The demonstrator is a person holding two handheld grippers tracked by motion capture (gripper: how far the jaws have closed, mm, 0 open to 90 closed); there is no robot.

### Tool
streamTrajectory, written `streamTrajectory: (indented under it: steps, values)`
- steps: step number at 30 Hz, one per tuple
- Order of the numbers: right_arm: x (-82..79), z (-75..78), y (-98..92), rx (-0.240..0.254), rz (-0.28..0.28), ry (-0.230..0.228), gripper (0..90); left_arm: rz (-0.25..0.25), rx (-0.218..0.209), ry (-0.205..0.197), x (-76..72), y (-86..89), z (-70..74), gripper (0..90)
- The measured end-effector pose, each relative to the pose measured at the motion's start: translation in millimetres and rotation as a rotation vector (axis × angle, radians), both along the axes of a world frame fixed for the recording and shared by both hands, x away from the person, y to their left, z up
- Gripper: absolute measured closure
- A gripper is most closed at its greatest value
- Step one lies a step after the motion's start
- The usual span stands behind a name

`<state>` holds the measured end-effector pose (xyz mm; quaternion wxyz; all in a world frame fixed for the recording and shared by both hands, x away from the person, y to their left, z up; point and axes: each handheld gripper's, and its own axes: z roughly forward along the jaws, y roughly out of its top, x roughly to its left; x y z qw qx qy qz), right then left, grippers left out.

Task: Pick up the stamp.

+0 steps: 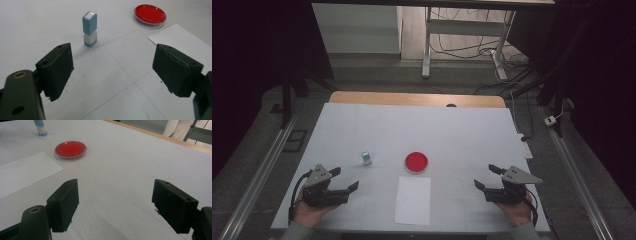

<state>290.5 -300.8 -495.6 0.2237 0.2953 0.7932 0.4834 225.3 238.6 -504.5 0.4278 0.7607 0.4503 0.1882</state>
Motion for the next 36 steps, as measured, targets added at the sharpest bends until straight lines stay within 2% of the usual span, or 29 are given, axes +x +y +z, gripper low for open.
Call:
streamTrajectory:
  steps: [7,13,27,36]
  values:
    - [1.6,-2.0,-1.9,0.008,0.004,0.013,22.9,0.013,0.003,0.016,1.3,-1.2,-2.2,17.9]
    - [0.8,-1.6,-0.2,0.0,0.007,0.004,23.3,0.017,0.004,0.011,-0.1,-0.2,-1.2,18.7]
    - [3.1,-4.0,-0.7,0.004,-0.001,0.017,24.3,0.014,-0.005,0.014,0.5,0.3,1.3,20.6]
    - [3.0,-4.8,1.7,-0.006,0.006,0.017,24.8,0.001,0.017,0.01,4.3,-7.9,14.9,20.4]
